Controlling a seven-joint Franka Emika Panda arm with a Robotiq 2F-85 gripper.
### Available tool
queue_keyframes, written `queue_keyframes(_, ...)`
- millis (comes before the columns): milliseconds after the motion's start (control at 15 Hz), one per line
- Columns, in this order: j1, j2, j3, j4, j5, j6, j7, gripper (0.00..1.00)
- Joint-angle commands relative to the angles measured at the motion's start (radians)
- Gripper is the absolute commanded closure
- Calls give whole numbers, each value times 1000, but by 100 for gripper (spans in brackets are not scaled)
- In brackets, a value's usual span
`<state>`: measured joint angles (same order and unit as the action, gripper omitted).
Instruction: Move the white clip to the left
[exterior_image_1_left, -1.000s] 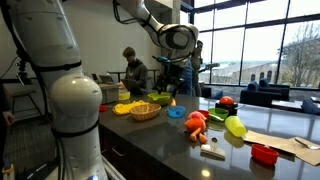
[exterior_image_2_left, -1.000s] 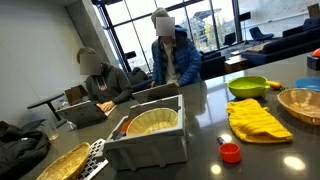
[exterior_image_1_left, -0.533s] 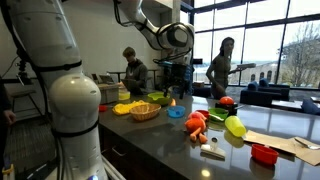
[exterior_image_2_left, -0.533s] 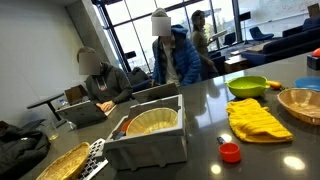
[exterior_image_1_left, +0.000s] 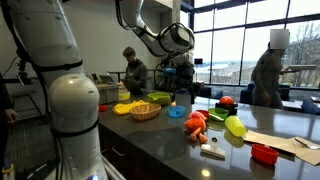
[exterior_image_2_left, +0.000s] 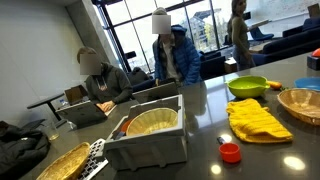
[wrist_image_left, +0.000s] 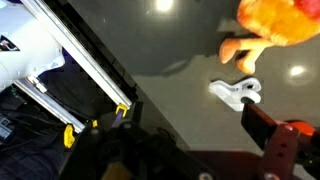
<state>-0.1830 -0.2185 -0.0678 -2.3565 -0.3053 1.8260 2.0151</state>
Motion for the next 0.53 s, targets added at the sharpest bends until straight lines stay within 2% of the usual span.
queue_keyframes(0, -29, 15, -15, -5, -75, -42, 57, 0)
queue_keyframes(467, -34, 140, -59, -8, -60, -38, 52, 0)
